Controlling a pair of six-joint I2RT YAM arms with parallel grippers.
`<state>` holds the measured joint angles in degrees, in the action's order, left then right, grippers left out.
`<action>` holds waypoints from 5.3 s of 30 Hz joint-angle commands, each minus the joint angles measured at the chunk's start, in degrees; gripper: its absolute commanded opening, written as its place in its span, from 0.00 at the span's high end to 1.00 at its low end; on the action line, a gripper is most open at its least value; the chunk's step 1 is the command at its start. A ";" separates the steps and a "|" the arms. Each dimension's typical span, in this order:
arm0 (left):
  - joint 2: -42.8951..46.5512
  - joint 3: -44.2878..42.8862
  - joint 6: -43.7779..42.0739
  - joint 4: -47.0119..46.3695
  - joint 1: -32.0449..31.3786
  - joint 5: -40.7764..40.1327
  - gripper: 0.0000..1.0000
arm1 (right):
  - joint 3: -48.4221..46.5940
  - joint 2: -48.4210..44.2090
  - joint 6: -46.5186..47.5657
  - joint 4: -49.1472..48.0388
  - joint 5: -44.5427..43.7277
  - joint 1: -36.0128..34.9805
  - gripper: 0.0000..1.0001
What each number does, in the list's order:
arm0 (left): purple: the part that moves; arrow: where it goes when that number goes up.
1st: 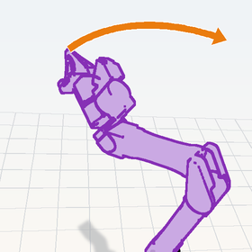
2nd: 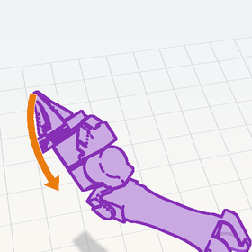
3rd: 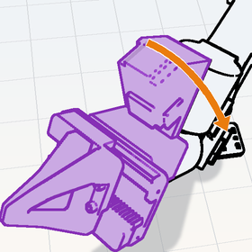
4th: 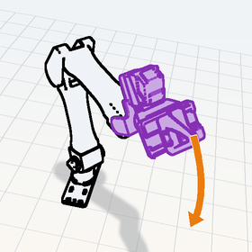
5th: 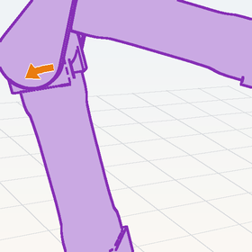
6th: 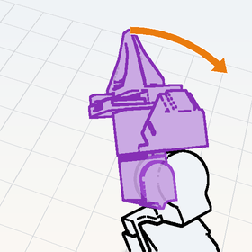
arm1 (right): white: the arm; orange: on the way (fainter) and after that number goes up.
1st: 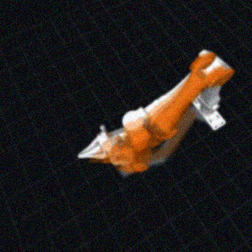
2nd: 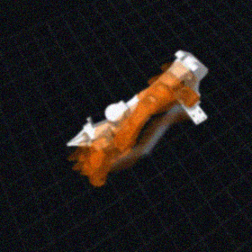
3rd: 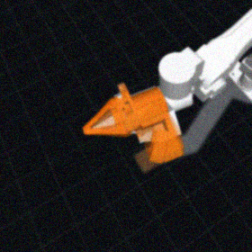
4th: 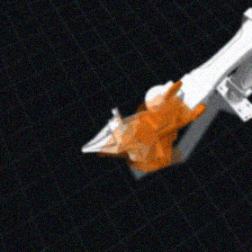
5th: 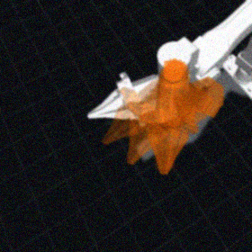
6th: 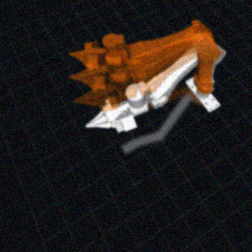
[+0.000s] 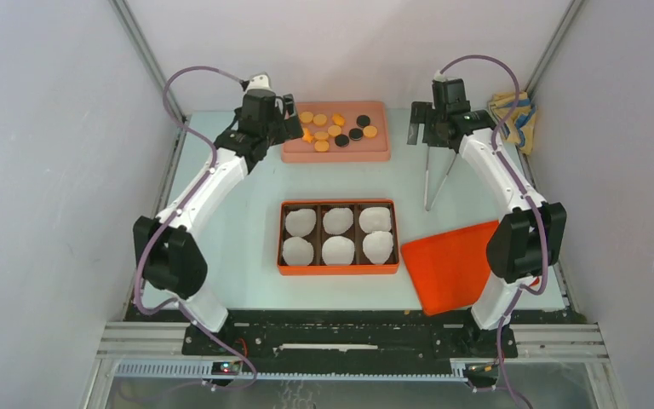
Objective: Pack the cookies
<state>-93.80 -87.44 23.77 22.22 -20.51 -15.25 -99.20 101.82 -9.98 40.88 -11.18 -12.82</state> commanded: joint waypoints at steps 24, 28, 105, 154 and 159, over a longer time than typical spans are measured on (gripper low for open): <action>-44.14 -44.47 -0.46 15.54 2.25 6.07 1.00 | 12.76 -7.40 -6.61 -9.04 16.02 1.48 0.17; -47.90 -46.44 1.34 14.89 3.62 8.43 1.00 | 13.52 -7.47 -7.14 -9.23 17.03 1.48 0.17; -2.07 13.12 5.52 7.36 -8.05 11.45 1.00 | 4.85 22.45 -12.77 8.12 2.63 5.23 0.25; 5.03 8.28 4.25 2.73 -9.45 -3.45 1.00 | 7.46 -6.66 4.27 2.63 7.29 -14.48 0.62; 10.83 14.29 4.44 2.35 -9.45 -4.61 1.00 | 6.16 -1.67 4.34 0.35 7.08 -14.91 0.62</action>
<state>-87.68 -76.49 27.14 27.40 -29.63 -16.19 -89.91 96.97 -6.70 45.21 -2.31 -27.90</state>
